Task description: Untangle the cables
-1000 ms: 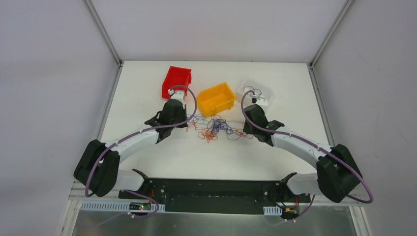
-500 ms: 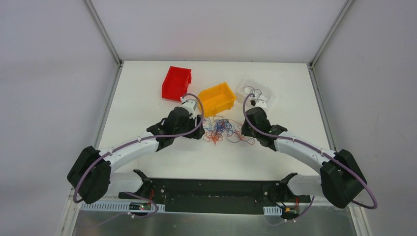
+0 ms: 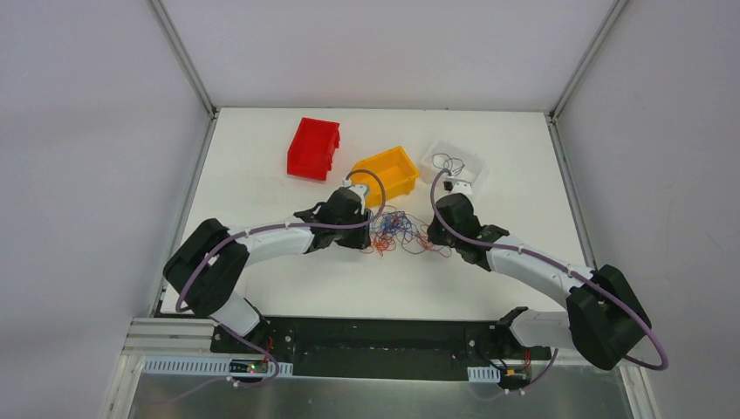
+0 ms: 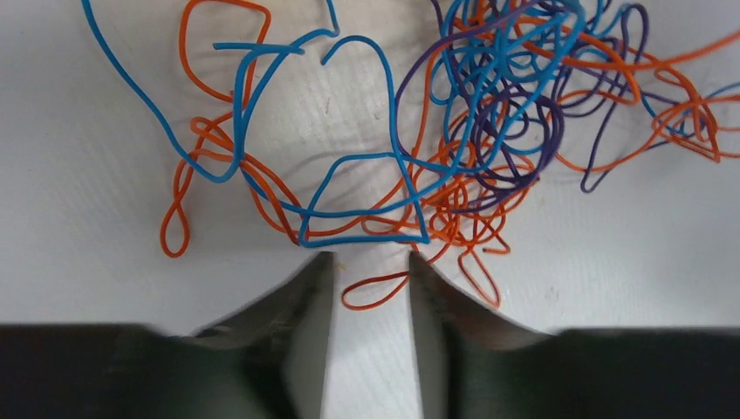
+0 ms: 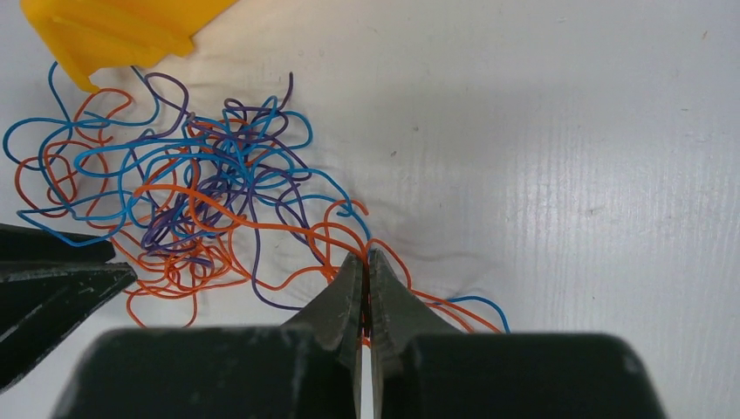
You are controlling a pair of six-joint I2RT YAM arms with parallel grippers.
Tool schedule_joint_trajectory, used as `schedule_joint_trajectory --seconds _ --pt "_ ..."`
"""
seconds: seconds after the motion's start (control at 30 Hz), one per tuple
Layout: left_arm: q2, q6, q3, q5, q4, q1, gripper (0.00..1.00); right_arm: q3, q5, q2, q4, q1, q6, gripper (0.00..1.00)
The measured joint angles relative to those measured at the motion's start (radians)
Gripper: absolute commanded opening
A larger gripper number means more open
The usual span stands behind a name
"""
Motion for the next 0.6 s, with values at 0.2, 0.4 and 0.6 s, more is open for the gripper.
schedule_joint_trajectory --seconds 0.2,0.4,0.6 --pt "0.034 -0.029 0.006 -0.014 0.012 0.0 0.0 -0.011 0.055 0.0 -0.001 0.0 0.016 0.0" --pt "-0.189 -0.026 -0.071 -0.125 -0.063 0.051 0.0 -0.012 0.273 -0.002 -0.065 -0.033 0.119 0.0" --pt "-0.552 -0.04 -0.16 -0.169 -0.188 0.289 0.0 -0.048 0.433 -0.061 -0.132 -0.102 0.256 0.0"
